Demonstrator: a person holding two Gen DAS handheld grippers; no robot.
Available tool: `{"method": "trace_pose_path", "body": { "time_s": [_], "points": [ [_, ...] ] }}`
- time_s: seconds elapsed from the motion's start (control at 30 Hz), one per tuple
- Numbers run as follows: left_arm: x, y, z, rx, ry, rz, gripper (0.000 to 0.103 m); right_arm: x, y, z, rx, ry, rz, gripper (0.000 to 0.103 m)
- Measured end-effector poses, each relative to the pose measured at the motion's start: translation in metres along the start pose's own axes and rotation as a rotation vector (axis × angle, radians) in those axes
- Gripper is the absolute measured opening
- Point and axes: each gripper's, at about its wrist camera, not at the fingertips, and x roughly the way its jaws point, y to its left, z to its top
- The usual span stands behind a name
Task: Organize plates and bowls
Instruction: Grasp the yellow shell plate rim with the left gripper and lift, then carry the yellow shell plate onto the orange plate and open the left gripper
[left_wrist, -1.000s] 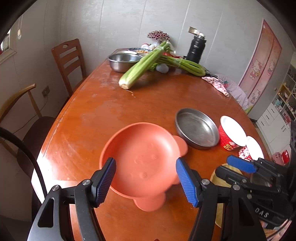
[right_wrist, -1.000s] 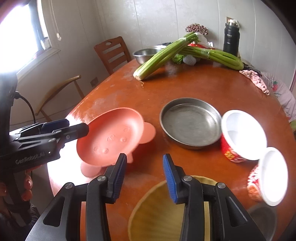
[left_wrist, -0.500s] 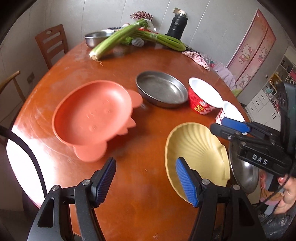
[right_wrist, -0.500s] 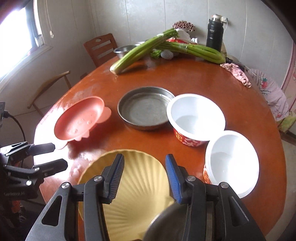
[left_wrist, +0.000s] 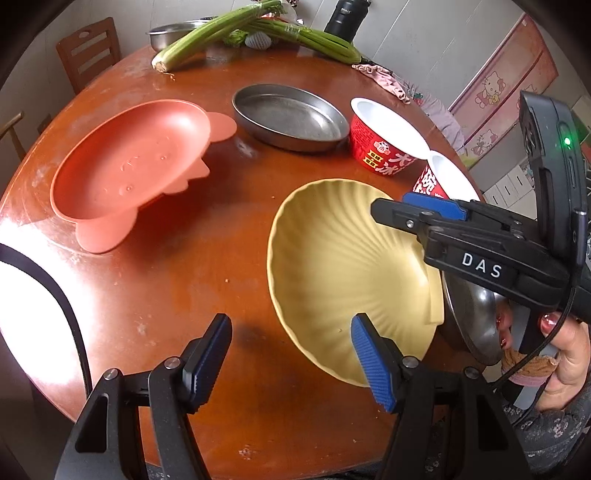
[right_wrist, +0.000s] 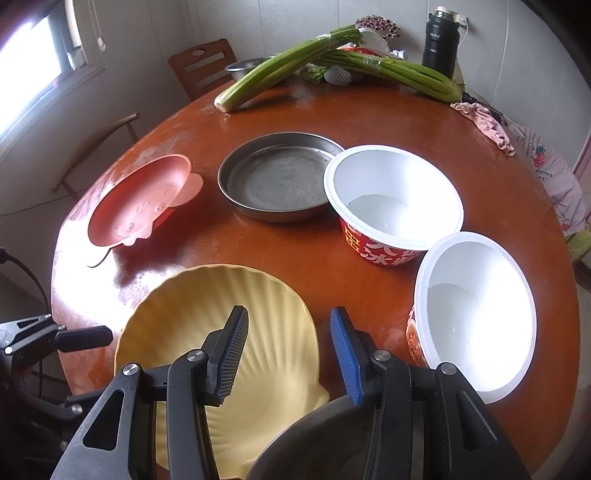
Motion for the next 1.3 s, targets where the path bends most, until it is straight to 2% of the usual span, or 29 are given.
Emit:
{"method": "trace_pose_path", "body": {
  "time_s": [0.13,0.23,0.3,0.43,0.5,0.8,1.3],
  "points": [
    [0.007,-0.012,-0.002,0.016,0.010,-0.006,0.065,0.008,0.000,0.001,0.005,0.027,-0.011,0.048],
    [0.009,-0.020,-0.002,0.031,0.008,-0.008,0.054,0.012,0.000,0.002,0.006,0.039,-0.014,0.048],
    [0.011,-0.022,0.001,0.035,0.006,0.000,0.051,0.015,0.001,0.003,0.001,0.046,-0.007,0.048],
    [0.012,-0.019,0.004,0.015,-0.006,0.010,0.029,0.019,0.004,0.002,-0.002,0.059,-0.003,0.048],
    [0.013,-0.013,0.006,-0.015,-0.013,-0.017,0.027,0.021,0.005,0.001,-0.001,0.058,-0.012,0.048],
    [0.007,0.021,0.016,-0.115,-0.060,-0.030,0.025,0.014,0.008,0.006,0.069,0.028,0.086,0.048],
    [-0.015,0.060,0.020,-0.173,-0.127,-0.005,0.025,0.007,0.039,0.005,0.084,0.008,0.177,0.048]
  ]
}}
